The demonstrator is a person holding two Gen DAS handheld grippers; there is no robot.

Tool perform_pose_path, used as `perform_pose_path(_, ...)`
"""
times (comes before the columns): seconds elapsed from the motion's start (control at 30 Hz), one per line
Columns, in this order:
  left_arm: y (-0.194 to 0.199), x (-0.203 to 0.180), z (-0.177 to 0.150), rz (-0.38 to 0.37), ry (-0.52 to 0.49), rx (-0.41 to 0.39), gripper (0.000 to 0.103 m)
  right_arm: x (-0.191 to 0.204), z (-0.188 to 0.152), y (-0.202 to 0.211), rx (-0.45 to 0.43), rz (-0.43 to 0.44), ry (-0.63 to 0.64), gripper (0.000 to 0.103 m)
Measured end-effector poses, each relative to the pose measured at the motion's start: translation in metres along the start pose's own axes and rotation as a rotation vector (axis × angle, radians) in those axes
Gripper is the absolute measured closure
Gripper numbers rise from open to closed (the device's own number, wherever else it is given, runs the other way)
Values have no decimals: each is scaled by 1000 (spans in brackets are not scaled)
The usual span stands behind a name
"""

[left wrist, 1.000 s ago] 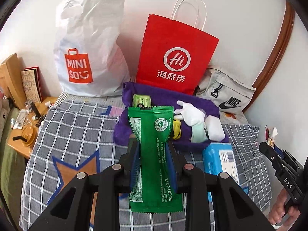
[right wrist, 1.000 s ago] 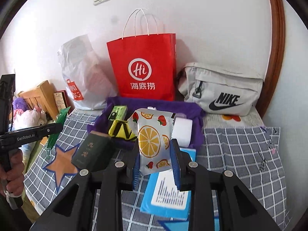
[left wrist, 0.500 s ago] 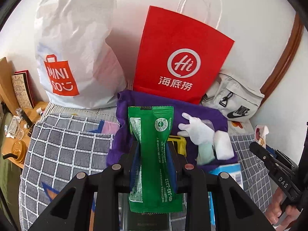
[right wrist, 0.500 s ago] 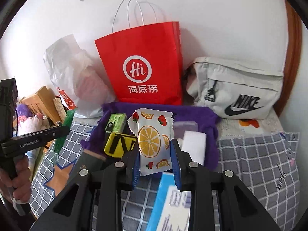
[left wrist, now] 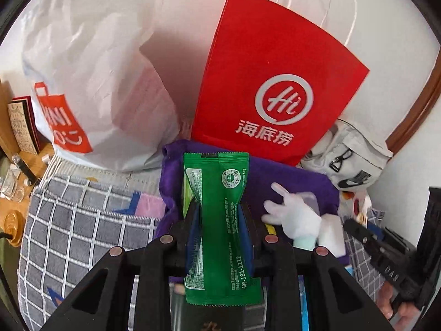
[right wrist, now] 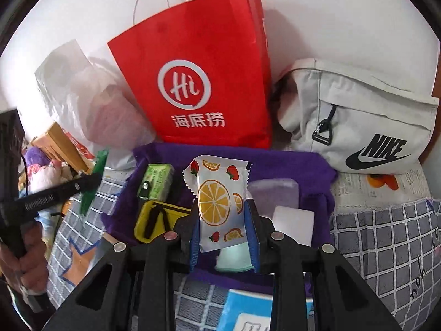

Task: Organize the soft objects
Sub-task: 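Carry both packets toward the purple towel with both grippers, then lower both packets onto the purple towel and open both grippers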

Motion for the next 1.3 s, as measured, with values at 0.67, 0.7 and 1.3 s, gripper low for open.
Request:
perform_pose_path(0.67, -73, -5, -6, -52, 48, 86, 74, -19, -27, -52, 141, -12, -10, 72)
perform_pose_path(0.7, -76, -4, -7, -54, 54, 90, 74, -21, -28, -54, 148, -13, -13, 72)
perform_pose_path(1.3, -93, 1, -13, -85, 120, 142, 65, -15, -28, -60, 154, -18, -1, 37)
Point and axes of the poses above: each gripper's, at about its wrist camera, not at the fingertips, and y roughly against the way its jaws point, x to its left, z to its top, the point moved 7 cm from there along -y, roughly the way its jaws point, and after that the axes turned 6 degrees about -x, right-handed, at the moved point
